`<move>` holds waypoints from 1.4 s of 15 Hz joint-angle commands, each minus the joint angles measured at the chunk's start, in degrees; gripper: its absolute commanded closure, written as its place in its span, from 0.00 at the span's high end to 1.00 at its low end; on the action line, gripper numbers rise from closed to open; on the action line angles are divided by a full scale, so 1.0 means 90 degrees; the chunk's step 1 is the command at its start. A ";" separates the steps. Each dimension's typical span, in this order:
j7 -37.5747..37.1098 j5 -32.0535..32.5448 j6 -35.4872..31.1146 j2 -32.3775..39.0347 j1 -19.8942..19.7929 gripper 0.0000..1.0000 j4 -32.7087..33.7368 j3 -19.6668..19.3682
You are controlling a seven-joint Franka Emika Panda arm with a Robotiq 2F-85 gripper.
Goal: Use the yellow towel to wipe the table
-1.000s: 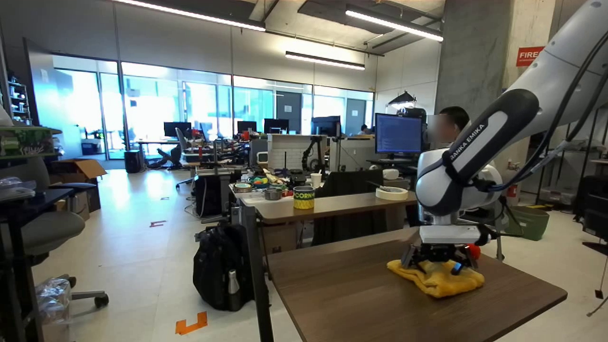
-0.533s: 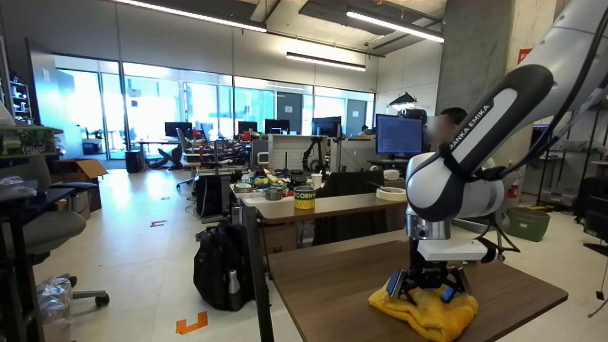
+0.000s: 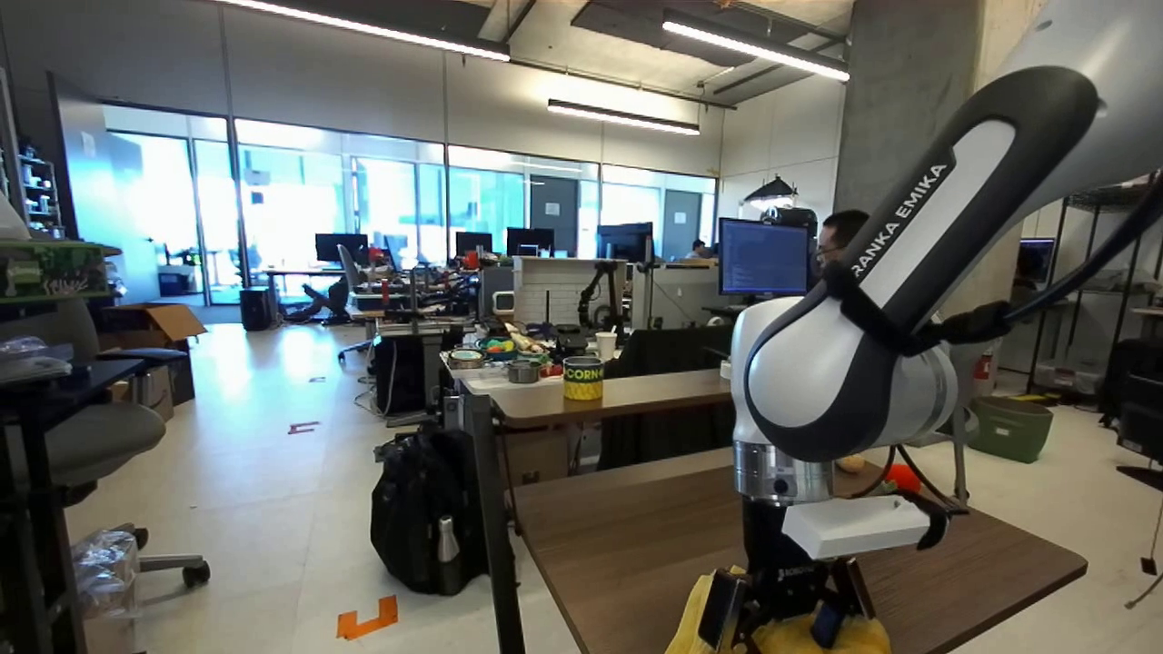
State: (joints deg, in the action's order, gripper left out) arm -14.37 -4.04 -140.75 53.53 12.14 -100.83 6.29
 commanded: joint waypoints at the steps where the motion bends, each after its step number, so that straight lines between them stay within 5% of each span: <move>1: -0.0084 0.0044 -0.0403 -0.0079 -0.0204 1.00 -0.0088 -0.0621; 7: -0.0697 0.0224 -0.1106 0.0107 -0.0567 1.00 -0.0260 -0.2147; 10: -0.1089 0.0186 -0.1087 0.0286 -0.0621 1.00 -0.0138 -0.2489; 16: -0.0470 -0.0232 -0.1493 0.0079 -0.1048 1.00 -0.0119 -0.1417; 21: -0.0514 -0.0765 -0.1288 0.0348 -0.0741 1.00 0.0575 -0.0164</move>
State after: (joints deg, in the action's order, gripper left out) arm -21.02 -7.70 -152.83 54.42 5.09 -99.38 -1.12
